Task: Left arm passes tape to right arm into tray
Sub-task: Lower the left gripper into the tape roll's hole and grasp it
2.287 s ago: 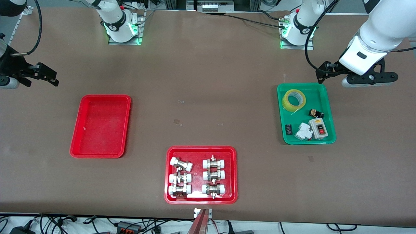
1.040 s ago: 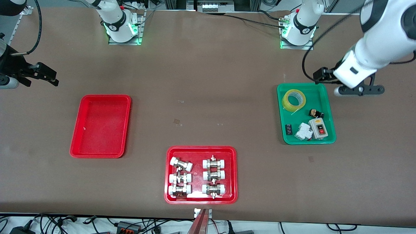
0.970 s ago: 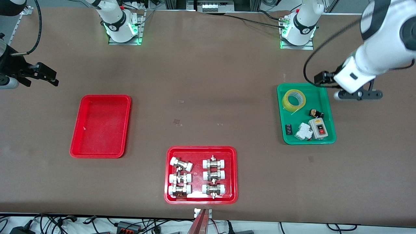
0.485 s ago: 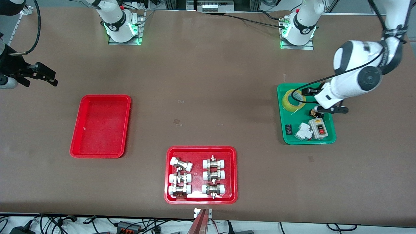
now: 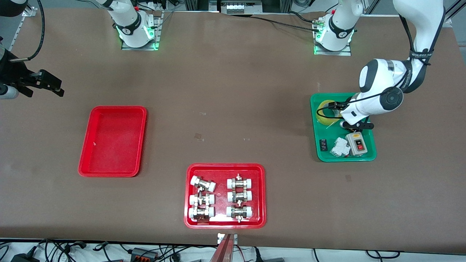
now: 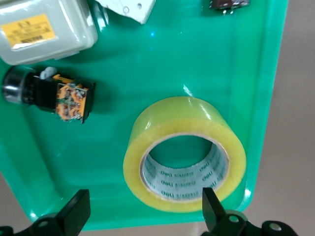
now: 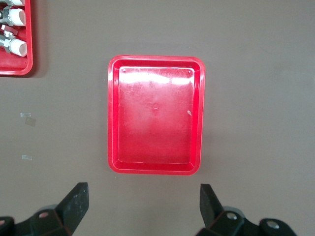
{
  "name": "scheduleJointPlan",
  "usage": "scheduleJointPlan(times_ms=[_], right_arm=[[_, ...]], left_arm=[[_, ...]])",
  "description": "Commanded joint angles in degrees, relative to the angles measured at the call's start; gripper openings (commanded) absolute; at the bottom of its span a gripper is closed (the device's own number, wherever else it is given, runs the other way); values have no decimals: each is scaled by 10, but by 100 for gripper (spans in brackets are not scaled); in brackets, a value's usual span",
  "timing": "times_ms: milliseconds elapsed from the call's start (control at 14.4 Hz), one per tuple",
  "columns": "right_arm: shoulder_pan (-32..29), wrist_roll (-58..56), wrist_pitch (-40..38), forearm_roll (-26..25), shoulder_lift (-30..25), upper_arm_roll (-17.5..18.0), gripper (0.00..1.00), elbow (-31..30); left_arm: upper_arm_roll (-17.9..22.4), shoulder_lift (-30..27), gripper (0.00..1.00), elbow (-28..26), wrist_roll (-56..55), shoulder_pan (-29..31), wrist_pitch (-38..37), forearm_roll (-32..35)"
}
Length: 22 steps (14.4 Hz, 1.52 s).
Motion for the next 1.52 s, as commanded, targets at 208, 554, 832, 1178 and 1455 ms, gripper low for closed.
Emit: scheduleJointPlan(times_ms=[208,554,832,1178,1455], right_arm=[[3,0,-11,-2,3,-3,100,14],[3,1,-12,-2,2,-3,100,14],[3,0,-12,-3,2,-3,100,14],[3,0,-12,-3,2,-4,100,14],[5,2,-12,-4,12,-3,100,14]], left_arm=[[-1,39,95,6,4,15,39,-9],[-2,41,48,6,-15,20,39,-9],[-2,28,8,6,-12,23,10,-9],[-3,2,0,76,-6,22,-103,-6],[-10,-14,0,190,-12,12,-239,-13]])
